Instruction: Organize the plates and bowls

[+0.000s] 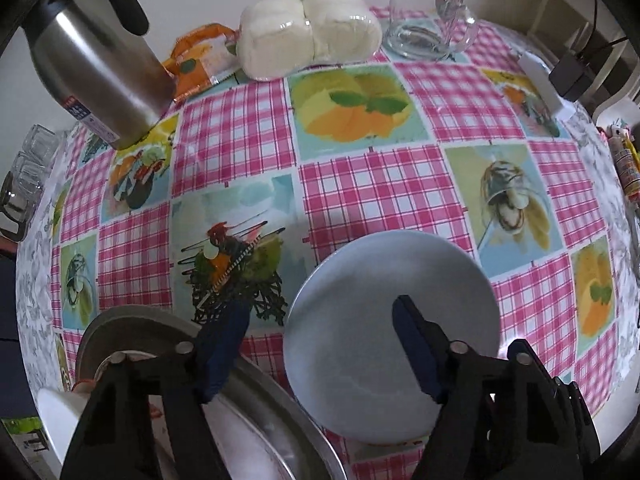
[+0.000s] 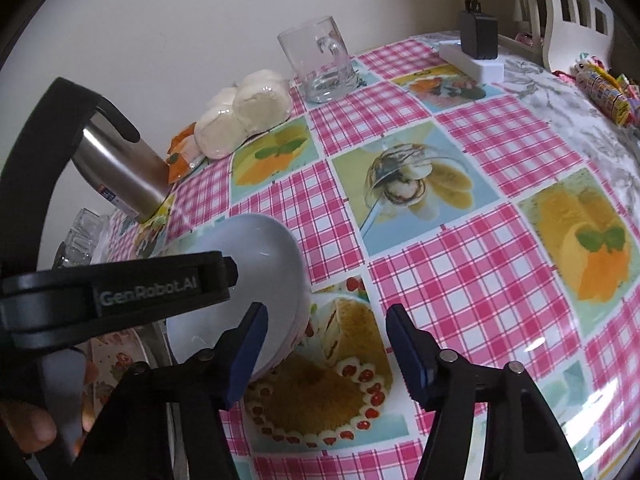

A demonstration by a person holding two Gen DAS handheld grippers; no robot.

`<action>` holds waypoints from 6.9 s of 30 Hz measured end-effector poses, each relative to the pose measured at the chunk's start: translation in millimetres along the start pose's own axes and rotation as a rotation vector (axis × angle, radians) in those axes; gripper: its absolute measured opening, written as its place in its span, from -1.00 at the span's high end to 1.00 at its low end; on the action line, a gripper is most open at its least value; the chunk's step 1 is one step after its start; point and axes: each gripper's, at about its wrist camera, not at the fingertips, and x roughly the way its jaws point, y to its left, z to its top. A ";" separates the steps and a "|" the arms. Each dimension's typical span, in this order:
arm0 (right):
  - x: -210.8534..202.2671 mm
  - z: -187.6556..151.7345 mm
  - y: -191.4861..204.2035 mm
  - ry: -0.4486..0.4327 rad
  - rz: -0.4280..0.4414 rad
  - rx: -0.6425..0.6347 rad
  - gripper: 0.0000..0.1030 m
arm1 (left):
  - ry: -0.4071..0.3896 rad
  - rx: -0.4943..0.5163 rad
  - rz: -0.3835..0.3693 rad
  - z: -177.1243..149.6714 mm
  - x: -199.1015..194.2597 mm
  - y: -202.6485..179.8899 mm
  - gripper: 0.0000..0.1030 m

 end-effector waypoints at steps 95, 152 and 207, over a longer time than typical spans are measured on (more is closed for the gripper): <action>-88.5 -52.6 186.6 -0.091 0.227 -0.367 0.62 | -0.444 -0.506 -0.306 -149.0 -132.1 195.3 0.45; -97.2 -61.6 166.2 -0.138 0.035 -0.359 -0.69 | -0.413 -0.531 -0.183 -181.7 -121.0 215.3 -0.74; -115.8 -150.2 105.9 -0.095 -0.077 -0.363 -1.00 | -0.289 -0.390 0.125 -283.5 -103.6 166.2 -0.84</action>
